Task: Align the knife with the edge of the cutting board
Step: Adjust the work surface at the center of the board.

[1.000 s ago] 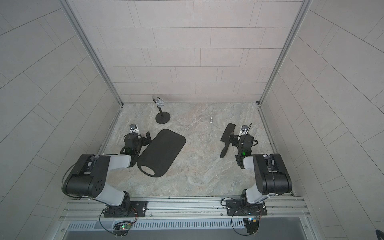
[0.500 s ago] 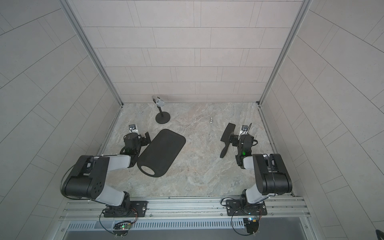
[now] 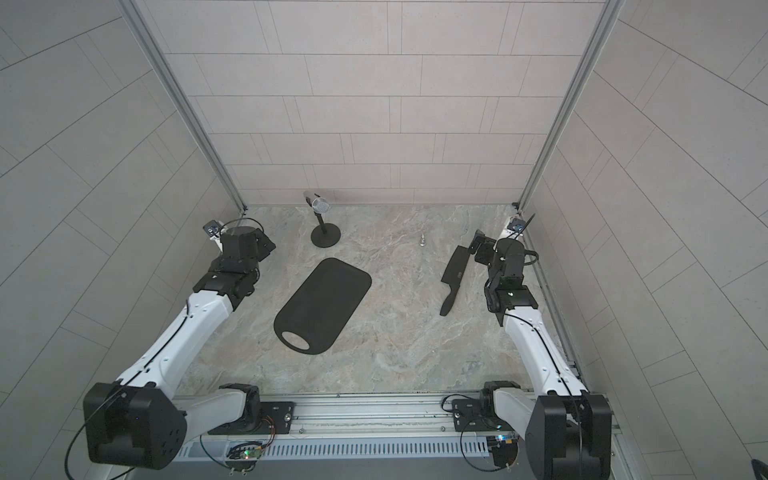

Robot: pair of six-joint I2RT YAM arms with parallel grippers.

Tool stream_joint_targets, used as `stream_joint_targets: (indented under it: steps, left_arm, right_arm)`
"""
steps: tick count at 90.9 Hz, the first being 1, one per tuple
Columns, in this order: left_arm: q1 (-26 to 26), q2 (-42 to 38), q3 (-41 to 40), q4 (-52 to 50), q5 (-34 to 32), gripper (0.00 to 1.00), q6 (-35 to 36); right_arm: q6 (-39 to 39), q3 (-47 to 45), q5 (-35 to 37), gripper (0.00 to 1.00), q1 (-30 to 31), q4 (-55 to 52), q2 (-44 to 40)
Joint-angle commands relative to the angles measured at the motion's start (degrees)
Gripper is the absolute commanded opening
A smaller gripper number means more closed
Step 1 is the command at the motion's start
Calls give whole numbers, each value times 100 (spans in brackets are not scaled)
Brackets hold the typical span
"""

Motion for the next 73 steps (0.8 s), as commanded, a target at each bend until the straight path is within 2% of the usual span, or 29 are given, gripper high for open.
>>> stream_joint_targets:
  steps: [1,14,30,46,73]
  left_arm:
    - [-19,-223,38,-2144,699,100,-738]
    - [-23,-780,-522,-2448,1434,100,-1106]
    - [-26,-950,-1084,-2800,2048,100,-1654]
    - [-26,-981,-1450,-2935,2468,100,-2028]
    - [-25,-945,-2210,-2689,2844,100,-2687]
  right_arm:
    - [268,336,-1599,100,146,-1201,33]
    - [81,836,-2264,100,766,-1648,475]
    - [-207,1379,-2162,100,1777,-1912,1523]
    - [-299,2048,-2227,100,2427,-1798,2856]
    - [-762,4337,-2120,100,3263,-2689,5251]
